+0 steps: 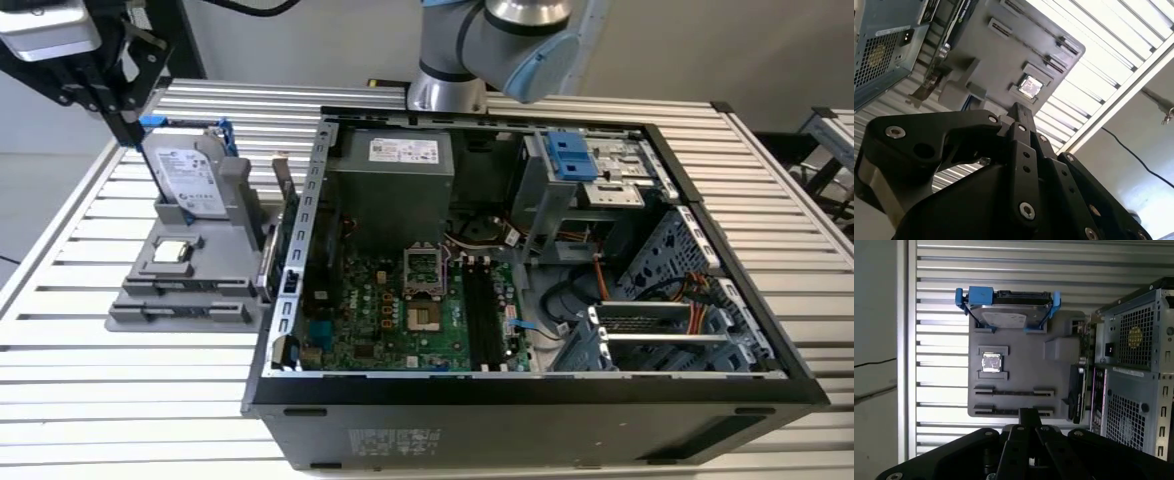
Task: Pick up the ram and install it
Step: 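Reach for the ram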
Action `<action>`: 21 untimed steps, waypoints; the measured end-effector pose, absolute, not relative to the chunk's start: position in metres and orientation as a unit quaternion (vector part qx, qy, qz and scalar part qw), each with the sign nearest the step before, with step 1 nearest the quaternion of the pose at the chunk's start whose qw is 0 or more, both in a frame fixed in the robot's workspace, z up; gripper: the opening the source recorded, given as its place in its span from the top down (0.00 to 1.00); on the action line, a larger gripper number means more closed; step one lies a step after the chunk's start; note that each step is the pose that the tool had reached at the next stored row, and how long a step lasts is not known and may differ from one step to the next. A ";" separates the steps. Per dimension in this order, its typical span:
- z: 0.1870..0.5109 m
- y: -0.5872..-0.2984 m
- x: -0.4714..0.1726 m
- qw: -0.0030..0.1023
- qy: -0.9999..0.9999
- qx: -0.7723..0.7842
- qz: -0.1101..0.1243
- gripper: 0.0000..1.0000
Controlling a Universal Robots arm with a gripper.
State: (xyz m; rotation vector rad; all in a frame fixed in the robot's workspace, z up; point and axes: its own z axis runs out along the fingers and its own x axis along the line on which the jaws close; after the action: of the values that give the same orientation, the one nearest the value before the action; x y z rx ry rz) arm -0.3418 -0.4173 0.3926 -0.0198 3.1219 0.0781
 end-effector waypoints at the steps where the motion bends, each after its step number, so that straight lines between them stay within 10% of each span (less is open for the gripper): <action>1: 0.393 -0.420 -0.342 0.009 1.000 -0.007 0.025 1.00; 21: 0.390 -0.464 -0.346 0.009 1.000 -0.007 0.026 1.00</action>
State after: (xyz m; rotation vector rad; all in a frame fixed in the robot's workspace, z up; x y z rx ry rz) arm -0.3458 -0.4640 0.3899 -0.0230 3.1224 0.0802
